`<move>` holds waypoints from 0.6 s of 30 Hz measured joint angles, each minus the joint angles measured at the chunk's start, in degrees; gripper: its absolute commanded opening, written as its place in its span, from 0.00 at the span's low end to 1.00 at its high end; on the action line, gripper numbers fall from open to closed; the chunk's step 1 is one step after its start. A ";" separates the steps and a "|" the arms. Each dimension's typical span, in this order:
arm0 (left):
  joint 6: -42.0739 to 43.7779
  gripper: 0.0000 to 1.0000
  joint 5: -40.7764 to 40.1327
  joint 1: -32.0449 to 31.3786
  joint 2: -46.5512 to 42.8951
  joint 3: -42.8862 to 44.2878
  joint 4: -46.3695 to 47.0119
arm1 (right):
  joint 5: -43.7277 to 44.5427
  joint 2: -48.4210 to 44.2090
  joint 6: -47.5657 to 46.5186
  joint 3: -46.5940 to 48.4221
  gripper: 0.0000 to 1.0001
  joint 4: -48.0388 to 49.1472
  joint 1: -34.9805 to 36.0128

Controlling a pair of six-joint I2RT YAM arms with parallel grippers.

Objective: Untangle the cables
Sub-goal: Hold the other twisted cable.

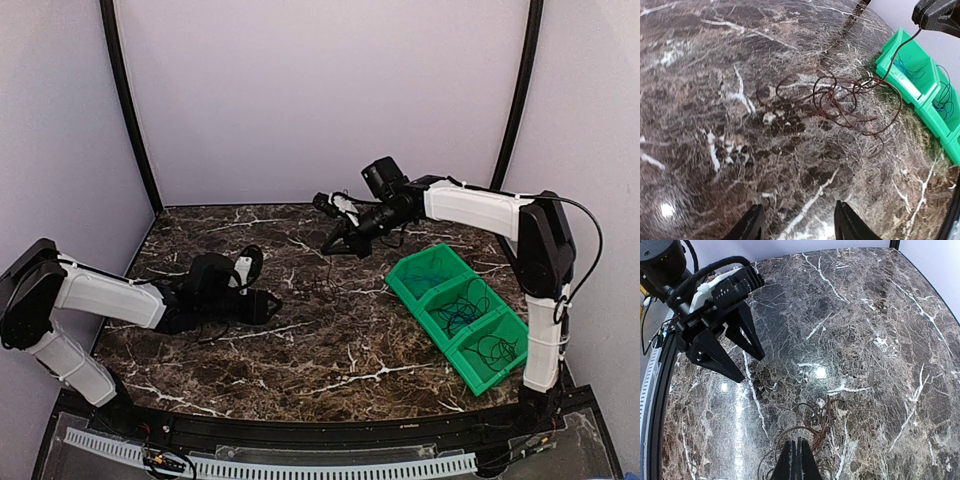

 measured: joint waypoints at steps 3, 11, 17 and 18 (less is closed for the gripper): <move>6.54 0.51 -3.67 -0.52 2.47 2.47 0.87 | -0.68 0.00 0.07 0.57 0.00 -0.31 0.04; 12.31 0.51 -3.19 -0.68 6.67 6.03 4.55 | -1.66 -0.11 0.04 3.17 0.00 -3.52 0.76; 13.14 0.52 2.47 -2.91 6.34 5.92 14.99 | -2.29 -1.40 -0.02 7.85 0.00 -5.92 2.49; 13.18 0.52 2.82 -3.48 6.34 5.97 17.14 | -2.43 -1.62 0.07 8.68 0.00 -6.05 2.80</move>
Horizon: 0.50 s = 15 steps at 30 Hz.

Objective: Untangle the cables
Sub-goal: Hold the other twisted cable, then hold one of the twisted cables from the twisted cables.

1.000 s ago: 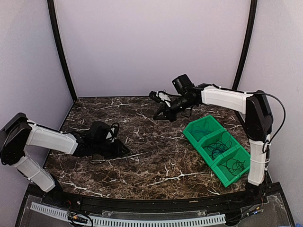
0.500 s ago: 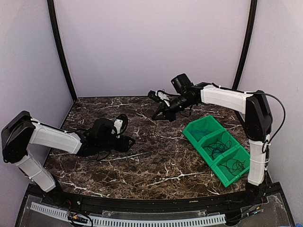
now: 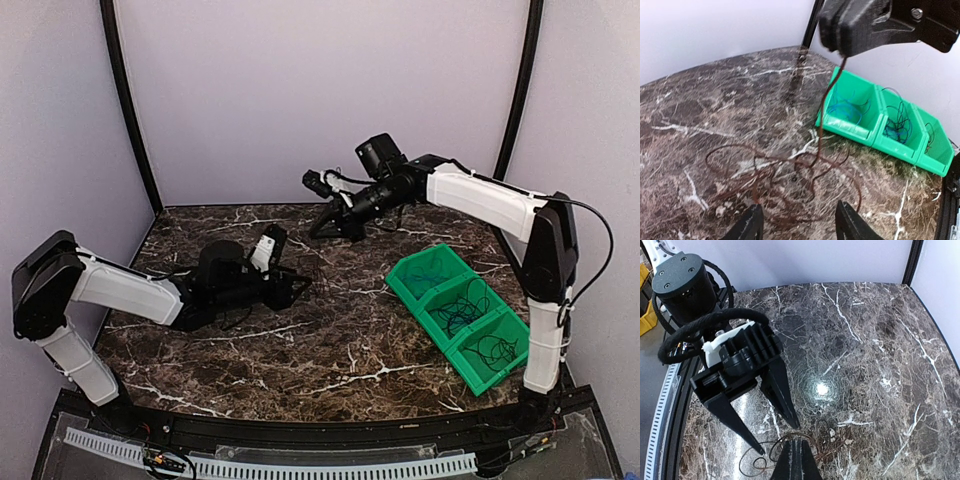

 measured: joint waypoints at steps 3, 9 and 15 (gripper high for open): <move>0.04 0.49 -0.33 -0.87 0.96 0.98 5.38 | -0.26 -0.24 0.52 2.34 0.00 -0.35 0.72; 1.09 0.34 -4.48 -1.40 10.84 8.28 17.20 | -2.86 -0.24 3.85 10.45 0.00 -2.78 1.36; 2.16 0.28 -7.41 -0.87 21.86 12.41 21.49 | -5.75 -2.08 6.32 20.20 0.00 -3.02 1.36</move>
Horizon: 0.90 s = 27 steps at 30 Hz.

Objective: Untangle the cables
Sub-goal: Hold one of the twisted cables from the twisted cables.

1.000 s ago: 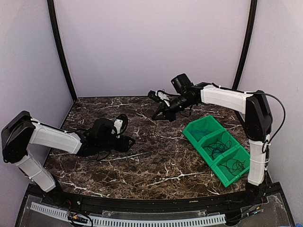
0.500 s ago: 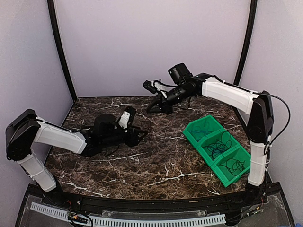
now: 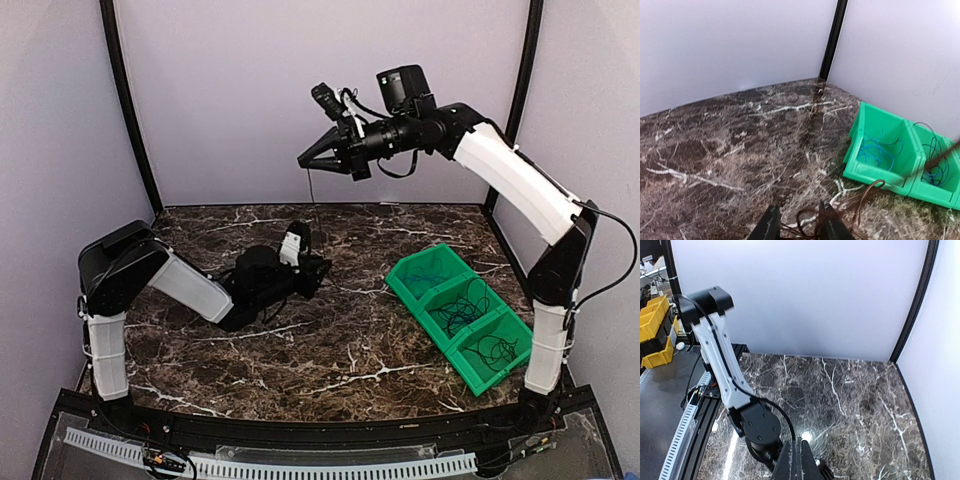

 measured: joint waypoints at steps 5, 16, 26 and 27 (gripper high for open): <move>-0.63 0.22 -0.79 0.96 2.47 -1.68 0.09 | -3.87 -2.67 1.70 6.64 0.00 0.26 -1.14; 2.58 0.10 -10.51 5.62 -2.67 -2.36 -8.81 | -19.02 -6.95 14.67 9.53 0.00 10.01 -17.66; 4.81 0.02 -20.33 8.94 -16.87 -11.37 -16.70 | -14.97 -16.63 13.42 -14.27 0.00 13.53 -22.77; 5.09 0.02 -21.07 9.01 -18.82 -12.02 -17.55 | -13.68 -17.27 12.39 -17.75 0.00 13.73 -22.49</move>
